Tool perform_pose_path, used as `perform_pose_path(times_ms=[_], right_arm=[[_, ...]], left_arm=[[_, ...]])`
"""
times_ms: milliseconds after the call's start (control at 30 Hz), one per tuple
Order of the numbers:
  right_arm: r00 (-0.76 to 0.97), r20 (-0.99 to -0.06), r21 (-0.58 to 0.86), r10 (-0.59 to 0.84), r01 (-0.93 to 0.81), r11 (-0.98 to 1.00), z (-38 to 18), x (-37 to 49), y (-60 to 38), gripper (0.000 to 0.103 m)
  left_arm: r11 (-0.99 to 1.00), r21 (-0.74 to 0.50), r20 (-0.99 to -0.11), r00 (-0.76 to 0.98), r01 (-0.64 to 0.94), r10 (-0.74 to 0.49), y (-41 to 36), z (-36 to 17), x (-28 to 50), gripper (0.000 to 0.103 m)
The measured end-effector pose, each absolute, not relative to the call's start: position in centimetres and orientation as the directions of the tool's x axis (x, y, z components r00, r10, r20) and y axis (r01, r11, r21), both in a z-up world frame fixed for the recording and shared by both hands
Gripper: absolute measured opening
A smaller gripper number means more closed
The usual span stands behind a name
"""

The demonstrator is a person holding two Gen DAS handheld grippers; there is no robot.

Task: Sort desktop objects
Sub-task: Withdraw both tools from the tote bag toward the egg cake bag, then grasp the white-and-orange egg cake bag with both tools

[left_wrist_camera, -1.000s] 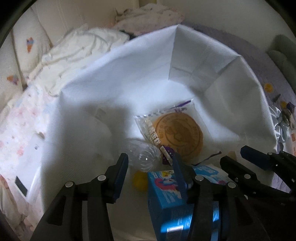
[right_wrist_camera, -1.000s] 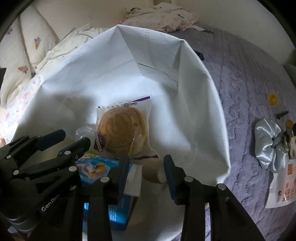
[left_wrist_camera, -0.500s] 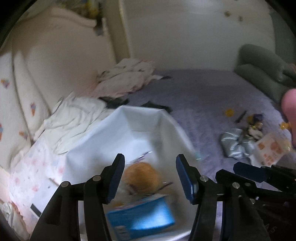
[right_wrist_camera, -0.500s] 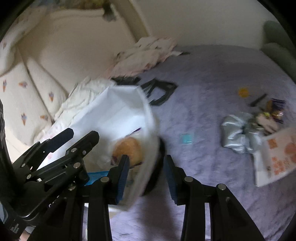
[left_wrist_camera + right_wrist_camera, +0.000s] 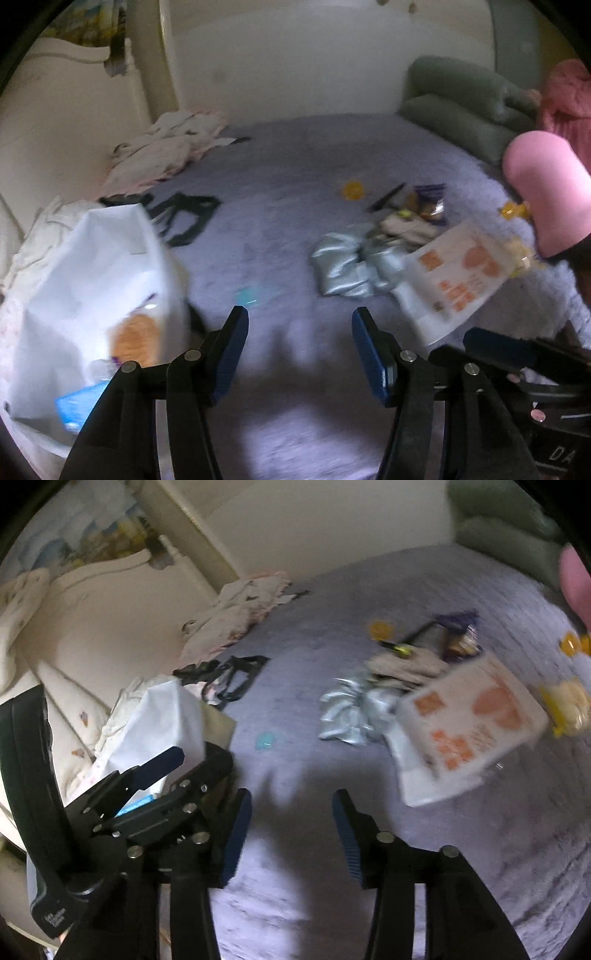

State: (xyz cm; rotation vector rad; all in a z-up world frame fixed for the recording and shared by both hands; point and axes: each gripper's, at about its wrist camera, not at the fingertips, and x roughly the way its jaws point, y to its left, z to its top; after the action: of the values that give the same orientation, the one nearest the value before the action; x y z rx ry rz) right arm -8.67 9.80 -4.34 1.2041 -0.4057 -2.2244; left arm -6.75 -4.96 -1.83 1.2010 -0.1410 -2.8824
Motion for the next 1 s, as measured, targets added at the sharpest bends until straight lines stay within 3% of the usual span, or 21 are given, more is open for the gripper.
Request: perform_pose_path(times_ms=[267, 400, 467, 500, 633, 833, 900, 1000], right_arm=[[-0.503, -0.671, 0.476, -0.544, 0.271, -0.837, -4.9, -12.6, 16.1, 0.066], [-0.481, -0.728, 0.429, -0.488, 0.236, -0.872, -4.7, -16.6, 17.3, 0.068], [-0.443, -0.769, 0.406, -0.461, 0.219, -0.887, -4.8, -18.9, 17.5, 0.077], [-0.419, -0.796, 0.381, -0.436, 0.213, -0.900, -5.0, -20.0, 17.4, 0.081], [-0.395, -0.866, 0.249, -0.307, 0.192, -0.949, -5.6, -23.6, 17.2, 0.081], [-0.502, -0.827, 0.231, -0.255, 0.111, -0.967, -9.5, -25.8, 19.5, 0.081], [-0.455, -0.839, 0.260, -0.298, 0.146, -0.954, -11.7, -26.3, 19.5, 0.082], [-0.341, -0.795, 0.463, -0.502, 0.194, -0.865, -13.2, -27.1, 20.0, 0.083]], left_arm=[[-0.971, 0.198, -0.755, -0.652, -0.133, -0.064, 0.0, -3.9, -8.0, 0.075], [-0.978, 0.169, -0.779, -0.624, -0.118, -0.059, -0.1, -4.6, -9.9, 0.077], [-0.983, 0.142, -0.795, -0.605, -0.113, -0.045, -0.2, -5.2, -11.1, 0.079], [-0.986, 0.124, -0.804, -0.594, -0.110, -0.034, -0.2, -5.6, -11.9, 0.079], [-0.996, 0.002, -0.839, -0.541, -0.094, 0.049, -0.6, -7.2, -14.3, 0.079], [-0.976, -0.212, -0.882, -0.419, -0.051, 0.214, 1.0, -10.5, -17.1, 0.079], [-0.959, -0.284, -0.881, -0.396, 0.001, 0.260, 1.0, -12.0, -18.0, 0.085], [-0.916, -0.395, -0.850, -0.406, 0.073, 0.334, 0.3, -12.9, -18.6, 0.088]])
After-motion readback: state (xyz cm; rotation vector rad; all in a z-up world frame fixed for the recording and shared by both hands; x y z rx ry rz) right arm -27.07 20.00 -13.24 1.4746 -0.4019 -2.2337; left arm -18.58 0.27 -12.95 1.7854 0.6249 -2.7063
